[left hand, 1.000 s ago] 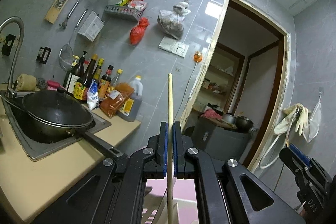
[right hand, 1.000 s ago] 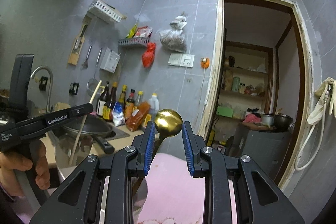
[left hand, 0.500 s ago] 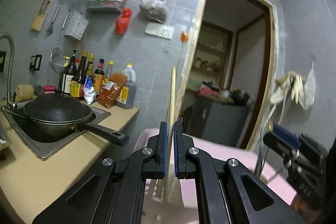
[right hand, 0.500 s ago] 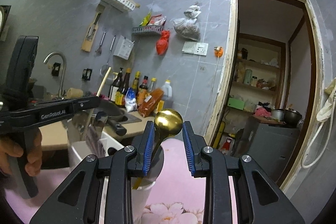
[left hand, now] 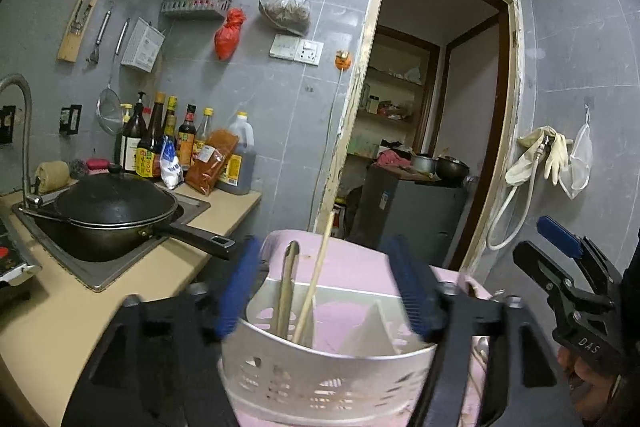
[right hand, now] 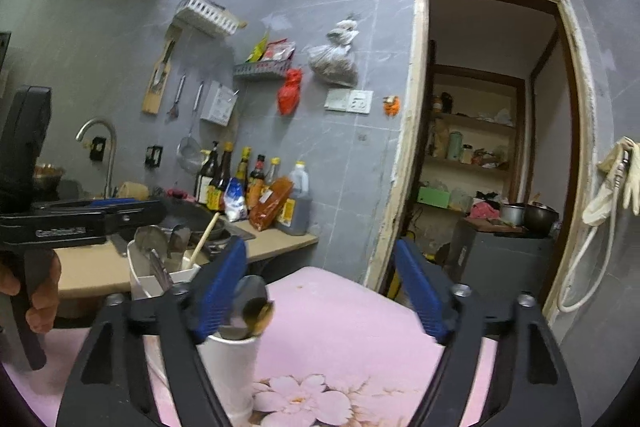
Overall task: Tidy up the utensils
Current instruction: 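Lower both held utensils into the caddy and open both tools, then move both tools back over the remaining chopsticks and steel spoon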
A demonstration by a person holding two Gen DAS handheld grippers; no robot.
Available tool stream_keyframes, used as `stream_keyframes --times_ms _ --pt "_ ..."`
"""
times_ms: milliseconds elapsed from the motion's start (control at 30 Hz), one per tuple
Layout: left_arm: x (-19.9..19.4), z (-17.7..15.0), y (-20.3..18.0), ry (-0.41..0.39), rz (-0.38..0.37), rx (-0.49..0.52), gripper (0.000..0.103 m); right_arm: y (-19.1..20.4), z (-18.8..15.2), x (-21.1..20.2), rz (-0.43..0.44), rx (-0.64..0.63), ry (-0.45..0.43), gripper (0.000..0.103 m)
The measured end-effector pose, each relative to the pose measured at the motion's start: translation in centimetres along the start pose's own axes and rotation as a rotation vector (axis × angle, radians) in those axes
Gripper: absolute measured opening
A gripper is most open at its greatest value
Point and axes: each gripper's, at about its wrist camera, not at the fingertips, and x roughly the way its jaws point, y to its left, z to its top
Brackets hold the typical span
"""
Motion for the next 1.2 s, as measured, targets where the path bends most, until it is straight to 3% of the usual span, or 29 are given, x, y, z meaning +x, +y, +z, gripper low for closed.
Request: stream_keyframes --times_ms 33,133,333,600,733,967,1200 --pt "-0.4 0.1 -0.5 -0.004 0.015 0.004 0.078 -0.4 0.0 -0.4 -0.007 0.004 0.001 0.084" --pt "-1.3 0.1 -2.3 -0.003 0.061 0.037 0.084 -1.5 0.0 -2.0 -0.029 0.008 0.002 0.103" --pt "-2.7 -1.4 -6.4 -0.006 0.066 0.118 0.093 -3.5 -0.6 -5.5 -0.079 -0.010 0.000 0.103" --pt "-2.8 -3.1 -11.2 0.038 -0.028 0.165 0.094 -6.9 -2.4 -9.4 -0.142 -0.007 0.063 0.103" --pt "-2.1 -4.1 -13.3 0.093 -0.088 0.184 0.094 -9.2 -3.8 -10.4 -0.169 0.020 0.130 0.103" --pt "0.5 -7.3 -16.3 0.269 -0.169 0.219 0.094 -12.9 -7.4 -10.3 -0.160 0.128 0.308 0.103" --pt "4.0 -10.0 -17.6 0.452 -0.184 0.198 0.092 -15.0 -10.6 -8.6 -0.130 0.246 0.481 0.103"
